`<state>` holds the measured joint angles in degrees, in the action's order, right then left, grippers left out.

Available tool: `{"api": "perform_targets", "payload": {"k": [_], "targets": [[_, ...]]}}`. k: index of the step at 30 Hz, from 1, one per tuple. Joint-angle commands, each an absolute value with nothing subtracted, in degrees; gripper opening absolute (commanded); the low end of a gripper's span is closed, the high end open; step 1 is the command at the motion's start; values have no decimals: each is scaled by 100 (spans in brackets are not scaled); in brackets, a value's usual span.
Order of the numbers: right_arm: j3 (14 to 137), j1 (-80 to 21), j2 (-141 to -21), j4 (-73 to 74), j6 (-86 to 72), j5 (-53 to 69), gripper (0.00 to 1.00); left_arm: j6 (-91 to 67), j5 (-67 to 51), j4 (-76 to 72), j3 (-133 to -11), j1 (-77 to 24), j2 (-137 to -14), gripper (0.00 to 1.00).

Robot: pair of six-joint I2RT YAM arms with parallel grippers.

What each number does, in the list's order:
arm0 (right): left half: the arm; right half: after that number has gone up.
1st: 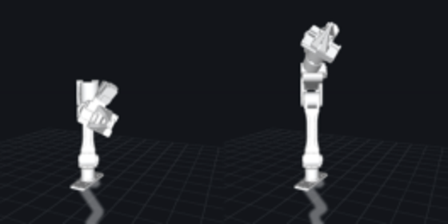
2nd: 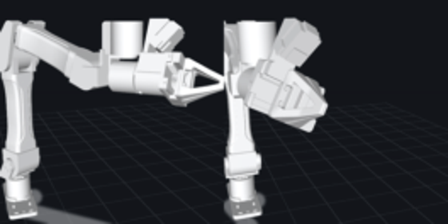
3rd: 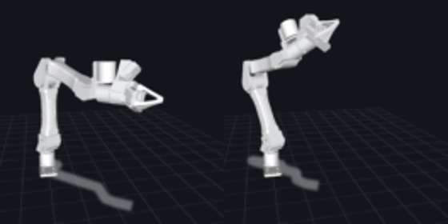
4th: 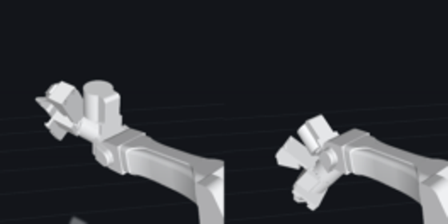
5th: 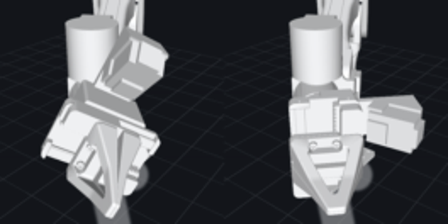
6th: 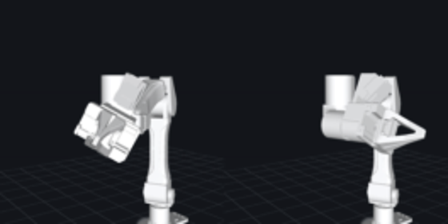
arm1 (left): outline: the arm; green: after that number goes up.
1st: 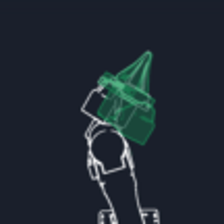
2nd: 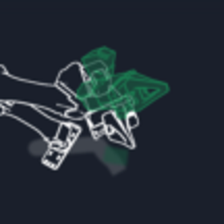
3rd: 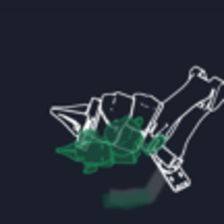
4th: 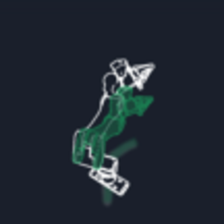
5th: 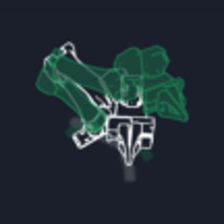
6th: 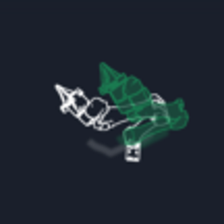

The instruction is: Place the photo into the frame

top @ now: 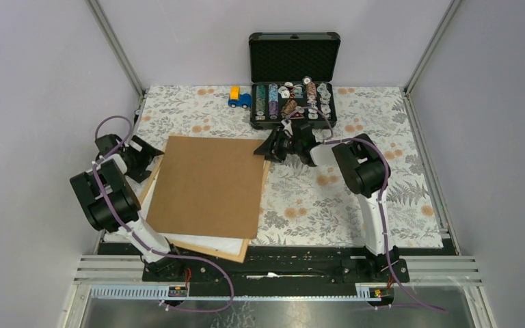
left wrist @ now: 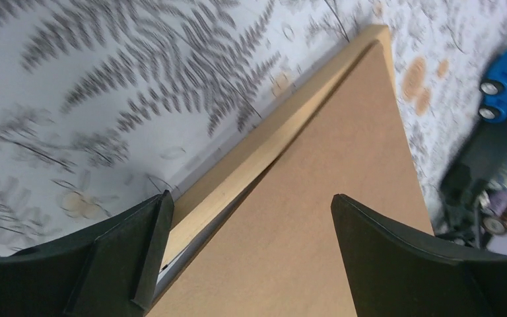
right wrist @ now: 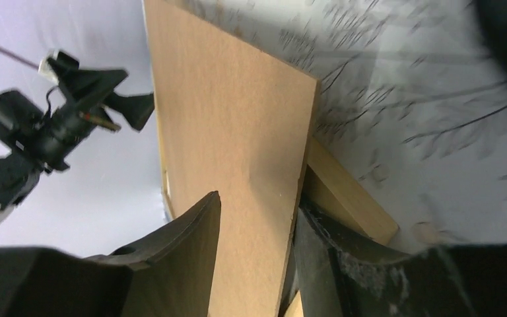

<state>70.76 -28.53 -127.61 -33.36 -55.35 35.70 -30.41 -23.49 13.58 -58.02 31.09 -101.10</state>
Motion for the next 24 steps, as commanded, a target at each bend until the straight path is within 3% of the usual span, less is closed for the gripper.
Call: {"api": "perform_targets", "payload": {"k": [1,6,11,18,20,24], "targets": [[7743,-2503,-12914,-1812,-4578,3438,50,-3568,-3425,1571,-4570,2905,-10013,99],[7874,-2302,-12381,-919,-4331,3710,47,-3655,-3643,1462,-4131,2623,-9422,99],[7260,-2107,-11565,-909,-4479,3917,34,-3719,-3634,1470,-4192,2275,-9172,99],[6184,-1739,-10982,-2378,-5434,4315,15,-3663,-3524,1364,-4129,2215,-9193,98],[6017,-1767,-11031,-2835,-5621,4564,17,-3633,-3574,1367,-4159,2215,-9290,99],[5577,-1858,-11087,-4008,-6184,4869,30,-3603,-3560,1310,-4065,2215,-9297,99]]}}
